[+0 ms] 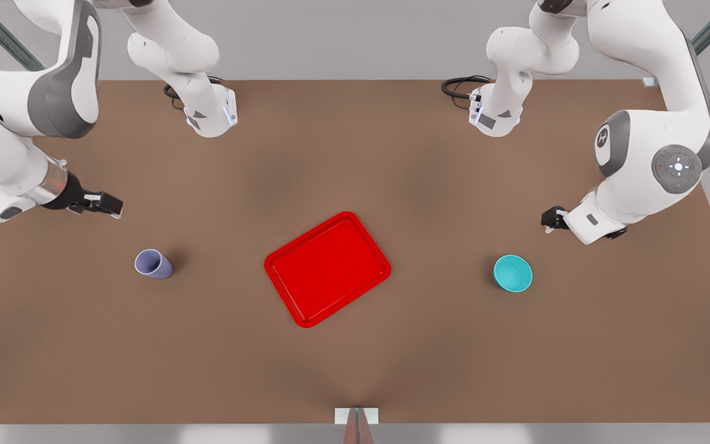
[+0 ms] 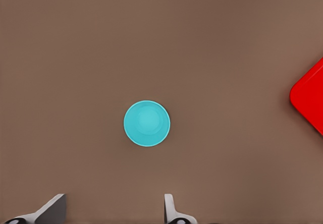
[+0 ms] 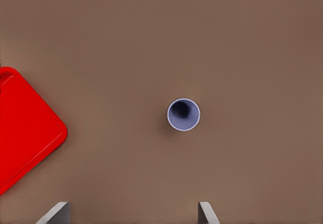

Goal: Place the bowl on the tray with the left arm and the cup on the tray with the right arm

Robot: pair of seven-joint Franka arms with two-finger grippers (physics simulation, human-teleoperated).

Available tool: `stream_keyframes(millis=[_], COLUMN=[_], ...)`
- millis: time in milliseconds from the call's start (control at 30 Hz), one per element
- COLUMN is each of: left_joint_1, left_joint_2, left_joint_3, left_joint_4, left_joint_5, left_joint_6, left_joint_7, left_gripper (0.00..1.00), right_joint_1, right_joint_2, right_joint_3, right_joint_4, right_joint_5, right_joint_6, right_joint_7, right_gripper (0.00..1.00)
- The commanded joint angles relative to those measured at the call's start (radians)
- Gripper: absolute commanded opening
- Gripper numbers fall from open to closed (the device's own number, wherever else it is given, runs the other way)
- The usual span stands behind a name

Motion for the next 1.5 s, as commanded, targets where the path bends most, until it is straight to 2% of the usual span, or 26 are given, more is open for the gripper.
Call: stream_keyframes(millis=[0,67,100,167,200,333,533,600,667,700,733,767,833,1067,1233,1267,1367,1467], left_joint_1=[0.0,0.037,0.051,0.138,0.167,0.172,0.172,0.171,0.171,0.171,0.171,0.171,0.171,0.171,0.125,0.074,-0.246,-0.374], left_joint_2=[0.002,0.077,0.117,0.243,0.268,0.297,0.384,0.4,0.417,0.424,0.424,0.424,0.429,0.44,0.384,0.371,0.351,0.447], left_joint_3=[0.0,-0.001,-0.003,-0.003,-0.005,-0.008,-0.023,-0.035,-0.038,-0.04,-0.04,-0.04,-0.04,-0.04,-0.043,-0.055,-0.055,-0.075], left_joint_4=[-0.002,-0.053,-0.109,-0.176,-0.228,-0.313,-0.325,-0.324,-0.321,-0.321,-0.319,-0.318,-0.318,-0.288,-0.282,-0.281,-0.238,-0.069], left_joint_5=[0.006,-0.003,-0.012,-0.216,-0.235,-0.379,-0.41,-0.41,-0.41,-0.41,-0.41,-0.41,-0.407,-0.396,-0.407,-0.42,-0.476,-0.48], left_joint_6=[0.0,0.008,0.099,0.273,0.322,0.417,0.549,0.549,0.554,0.56,0.56,0.56,0.555,0.558,0.541,0.54,0.548,0.538], left_joint_7=[0.0,0.005,-0.003,0.017,0.045,0.125,0.135,0.135,0.135,0.135,0.134,0.132,0.131,0.123,0.099,0.074,-0.355,-0.775], left_gripper=[1.0,1.0,1.0,1.0,1.0,1.0,0.97,0.63,0.61,0.43,0.37,0.26,0.21,0.21,0.21,0.21,0.21,0.21], right_joint_1=[0.001,0.0,0.0,-0.002,0.0,-0.003,-0.003,-0.003,-0.003,-0.003,-0.003,-0.003,-0.003,-0.005,-0.003,-0.003,-0.003,-0.006], right_joint_2=[0.0,0.0,0.001,0.015,0.015,0.014,0.015,0.015,0.015,0.015,0.015,0.014,0.015,0.015,0.017,0.017,0.017,0.017], right_joint_3=[0.001,0.001,0.001,0.001,0.001,0.0,0.0,0.0,0.0,0.0,0.0,0.0,0.0,-0.002,-0.004,-0.004,-0.004,-0.004], right_joint_4=[-0.001,0.001,0.001,0.018,0.019,0.018,0.018,0.018,0.018,0.018,0.018,0.019,0.019,0.015,0.019,0.019,0.015,0.015], right_joint_5=[-0.001,0.001,0.001,0.001,0.001,0.001,-0.001,0.001,0.001,0.001,0.001,0.001,0.002,0.001,-0.002,-0.002,-0.002,-0.001], right_joint_6=[0.0,0.0,0.0,0.0,0.0,-0.002,-0.002,-0.002,0.0,0.0,-0.001,-0.002,-0.002,-0.002,0.015,0.015,0.014,0.012], right_joint_7=[0.001,0.001,0.001,-0.001,-0.002,-0.004,-0.004,-0.004,-0.004,-0.004,-0.004,-0.004,-0.004,-0.004,-0.002,-0.002,-0.002,-0.004], right_gripper=[1.0,1.0,1.0,1.0,1.0,1.0,1.0,1.0,1.0,1.0,1.0,1.0,1.0,1.0,1.0,1.0,1.0,1.0])
